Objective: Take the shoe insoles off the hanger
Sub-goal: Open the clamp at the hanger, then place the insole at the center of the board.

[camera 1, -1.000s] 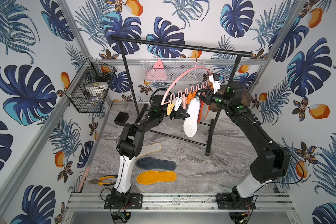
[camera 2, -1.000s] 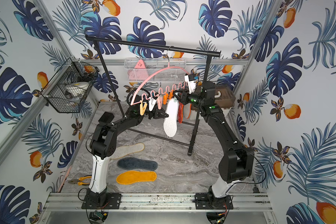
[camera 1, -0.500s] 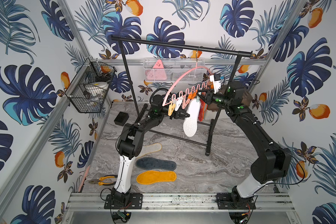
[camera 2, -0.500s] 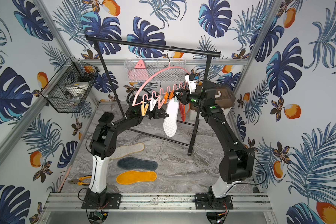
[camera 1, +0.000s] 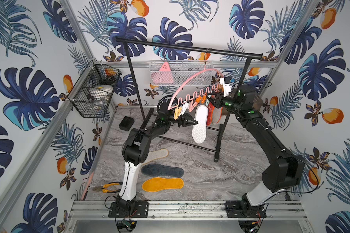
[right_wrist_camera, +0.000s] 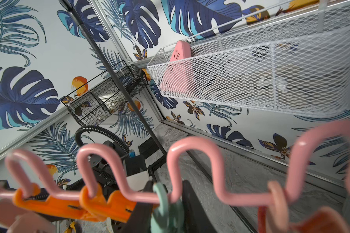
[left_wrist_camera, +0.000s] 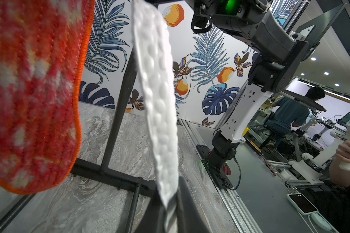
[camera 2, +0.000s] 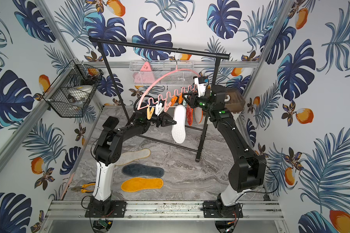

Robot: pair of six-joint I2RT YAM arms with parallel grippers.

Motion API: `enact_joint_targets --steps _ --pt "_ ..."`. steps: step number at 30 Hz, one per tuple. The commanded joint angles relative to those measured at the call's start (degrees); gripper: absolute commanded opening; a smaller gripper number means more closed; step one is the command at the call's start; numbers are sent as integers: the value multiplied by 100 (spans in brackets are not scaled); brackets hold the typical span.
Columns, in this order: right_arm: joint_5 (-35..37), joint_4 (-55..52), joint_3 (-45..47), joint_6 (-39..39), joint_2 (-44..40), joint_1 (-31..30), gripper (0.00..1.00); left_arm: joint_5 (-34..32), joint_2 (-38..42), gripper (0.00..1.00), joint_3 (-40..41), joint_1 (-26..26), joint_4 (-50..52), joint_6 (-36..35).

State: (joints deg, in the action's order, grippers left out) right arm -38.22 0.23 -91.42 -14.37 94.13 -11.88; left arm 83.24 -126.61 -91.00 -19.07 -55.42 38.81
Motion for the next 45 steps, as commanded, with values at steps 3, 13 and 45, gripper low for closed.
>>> enact_joint_targets --steps 3,13,45 --pt "25 -23 32 -87 -60 1 37 -148 298 14 364 283 -471 -39" --pt "178 80 294 -83 -284 2 51 -555 696 15 981 907 -756 212" --pt "531 -933 1696 309 -2693 -69 67 -1770 3063 12 3414 1470 1834 -2270"
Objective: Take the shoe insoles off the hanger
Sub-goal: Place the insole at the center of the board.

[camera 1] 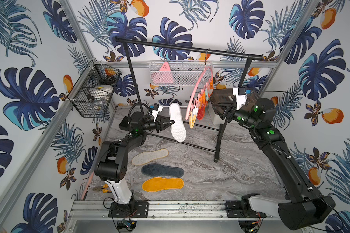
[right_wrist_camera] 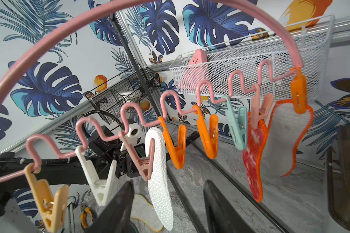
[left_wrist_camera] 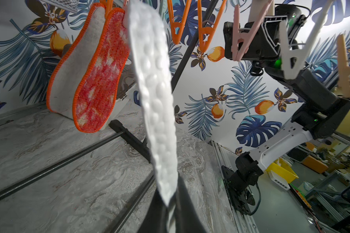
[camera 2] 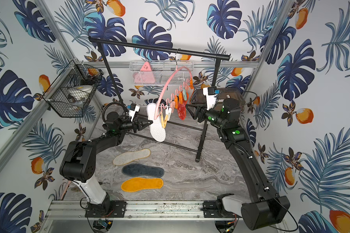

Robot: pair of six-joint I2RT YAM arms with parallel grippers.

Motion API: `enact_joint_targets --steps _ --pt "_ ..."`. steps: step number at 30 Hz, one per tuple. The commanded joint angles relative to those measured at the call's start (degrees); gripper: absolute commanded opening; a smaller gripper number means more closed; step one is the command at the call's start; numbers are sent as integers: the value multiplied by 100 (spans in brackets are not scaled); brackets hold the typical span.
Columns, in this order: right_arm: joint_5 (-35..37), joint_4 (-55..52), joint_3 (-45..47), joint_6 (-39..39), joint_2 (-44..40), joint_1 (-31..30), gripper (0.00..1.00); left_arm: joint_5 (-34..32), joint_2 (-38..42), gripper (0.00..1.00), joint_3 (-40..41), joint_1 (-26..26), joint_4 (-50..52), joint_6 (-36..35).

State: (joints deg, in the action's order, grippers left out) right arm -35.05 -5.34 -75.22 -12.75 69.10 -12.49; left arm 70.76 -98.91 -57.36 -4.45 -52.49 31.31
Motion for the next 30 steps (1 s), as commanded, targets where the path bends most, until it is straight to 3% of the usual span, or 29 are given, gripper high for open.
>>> enact_joint_targets --steps 1,3,5,8,15,21,24,30 --pt "288 -420 161 150 -289 -8 72 -690 445 13 21 -10 2225 -2052" --pt "353 -494 304 162 -480 -15 77 -867 651 14 -73 -21 3273 -2740" --pt "499 -642 381 170 -639 -17 82 -876 792 14 -102 -21 3920 -2999" --pt "709 -740 549 121 -841 -16 100 -998 1163 14 114 -47 4447 -3522" --pt "1569 -986 1064 -205 -1245 -15 100 -1917 1848 13 -67 -370 6636 -5149" --pt "2853 -1055 1792 -596 -1551 -8 100 -2291 2213 13 -103 -988 7717 -5951" --pt "3465 -1381 1874 -737 -1548 11 100 -2436 2276 12 -142 -1363 7999 -6083" --pt "4540 -1909 2106 -1325 -1571 173 100 -3388 2144 8 -303 -2222 8044 -5782"
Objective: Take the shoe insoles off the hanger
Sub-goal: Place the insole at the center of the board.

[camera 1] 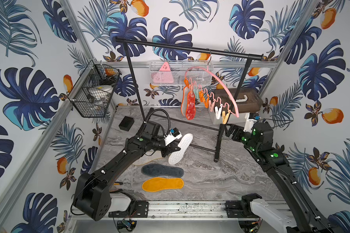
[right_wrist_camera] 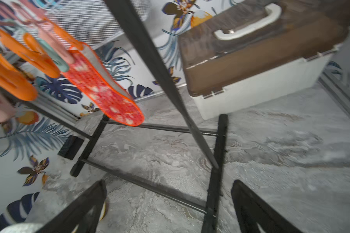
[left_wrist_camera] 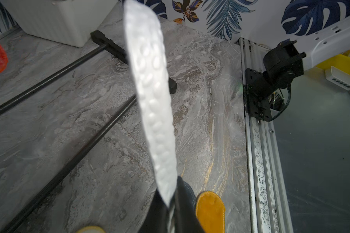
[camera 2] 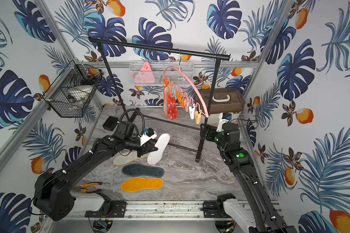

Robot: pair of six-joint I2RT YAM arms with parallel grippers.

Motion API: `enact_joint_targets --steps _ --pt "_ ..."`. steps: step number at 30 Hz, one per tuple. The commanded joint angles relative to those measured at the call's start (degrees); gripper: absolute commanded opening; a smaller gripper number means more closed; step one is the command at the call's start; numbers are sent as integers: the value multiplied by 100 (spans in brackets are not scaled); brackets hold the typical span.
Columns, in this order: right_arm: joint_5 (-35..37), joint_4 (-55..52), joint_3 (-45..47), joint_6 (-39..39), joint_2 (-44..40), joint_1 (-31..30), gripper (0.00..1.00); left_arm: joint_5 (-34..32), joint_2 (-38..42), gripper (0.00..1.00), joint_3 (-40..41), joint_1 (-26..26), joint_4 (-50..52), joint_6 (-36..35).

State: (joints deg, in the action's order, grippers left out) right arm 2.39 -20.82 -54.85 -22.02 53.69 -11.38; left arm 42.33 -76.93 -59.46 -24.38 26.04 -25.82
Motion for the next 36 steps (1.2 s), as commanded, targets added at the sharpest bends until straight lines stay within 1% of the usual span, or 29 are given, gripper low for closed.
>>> enact_joint_targets --steps 1,4,9,13,15,18,21,23,27,28,32,34,36 --pt "856 -394 127 -461 -33 115 100 -702 -94 7 -126 -408 206 -74" --pt "892 -479 284 -656 -53 302 100 -1245 -228 6 -250 -1032 230 -261" --pt "579 -535 479 -813 -141 569 100 -2257 -654 5 -547 -1958 242 -841" --pt "716 -710 576 -863 -453 686 100 -2912 -957 5 -640 -2433 -21 -1201" --pt "865 -810 602 -825 -667 733 100 -3176 -1016 6 -503 -2593 -314 -1423" --pt "1029 -943 592 -723 -931 777 100 -3770 -1171 6 -229 -2768 -937 -1936" --pt "1015 -1024 538 -647 -1052 797 100 -4206 -1347 6 -206 -2795 -1441 -1982" --pt "978 -1064 497 -607 -1086 795 100 -4356 -1369 7 -106 -2804 -1734 -2081" --pt "891 -1056 493 -545 -1149 795 100 -4821 -1351 9 586 -2947 -2937 -2869" --pt "881 -1047 501 -553 -1162 795 100 -4916 -1379 9 687 -2979 -3103 -2981" --pt "712 -1021 518 -586 -1138 798 100 -5030 -1535 10 937 -3140 -3330 -3328" --pt "555 -1019 504 -586 -1075 795 100 -5137 -1671 11 1048 -3169 -3616 -3344" --pt "436 -1029 494 -582 -1006 795 100 -5268 -1855 14 989 -3191 -3689 -3253"
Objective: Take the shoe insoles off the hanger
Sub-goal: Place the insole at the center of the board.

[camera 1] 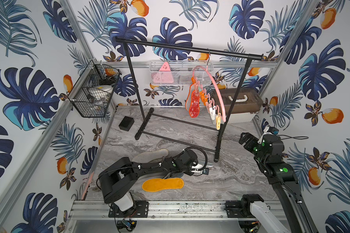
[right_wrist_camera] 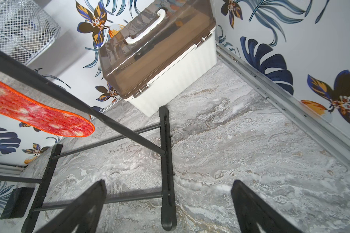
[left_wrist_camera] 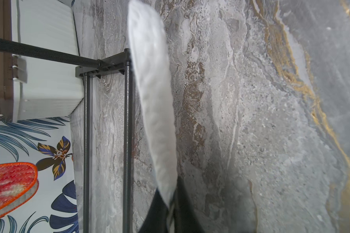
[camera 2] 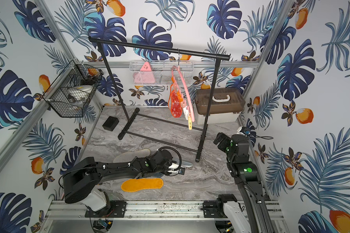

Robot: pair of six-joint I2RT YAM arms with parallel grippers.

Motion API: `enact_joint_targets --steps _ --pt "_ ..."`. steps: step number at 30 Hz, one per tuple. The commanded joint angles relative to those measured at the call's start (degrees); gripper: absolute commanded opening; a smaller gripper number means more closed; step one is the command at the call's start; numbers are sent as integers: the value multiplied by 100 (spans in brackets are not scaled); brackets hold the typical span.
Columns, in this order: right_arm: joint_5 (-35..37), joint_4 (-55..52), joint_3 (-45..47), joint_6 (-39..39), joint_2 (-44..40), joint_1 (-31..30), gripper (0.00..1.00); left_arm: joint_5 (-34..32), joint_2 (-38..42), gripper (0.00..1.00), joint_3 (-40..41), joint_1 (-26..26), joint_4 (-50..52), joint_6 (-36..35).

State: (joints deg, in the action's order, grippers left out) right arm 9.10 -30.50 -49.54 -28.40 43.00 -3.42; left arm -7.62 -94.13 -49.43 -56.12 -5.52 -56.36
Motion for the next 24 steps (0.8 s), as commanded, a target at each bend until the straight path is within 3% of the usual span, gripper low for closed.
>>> enact_joint_targets --steps 1,7,17,24 --pt "-278 -66 -45 63 89 5 100 -299 -203 16 -67 -29 -490 -135" --pt "-396 -206 -127 166 113 2 100 -104 -229 30 2 -174 -318 84" --pt "-393 -186 -16 203 0 8 100 29 -86 35 -171 -224 263 308" --pt "-1253 -175 -149 533 499 1 100 322 321 41 -524 -199 1296 573"
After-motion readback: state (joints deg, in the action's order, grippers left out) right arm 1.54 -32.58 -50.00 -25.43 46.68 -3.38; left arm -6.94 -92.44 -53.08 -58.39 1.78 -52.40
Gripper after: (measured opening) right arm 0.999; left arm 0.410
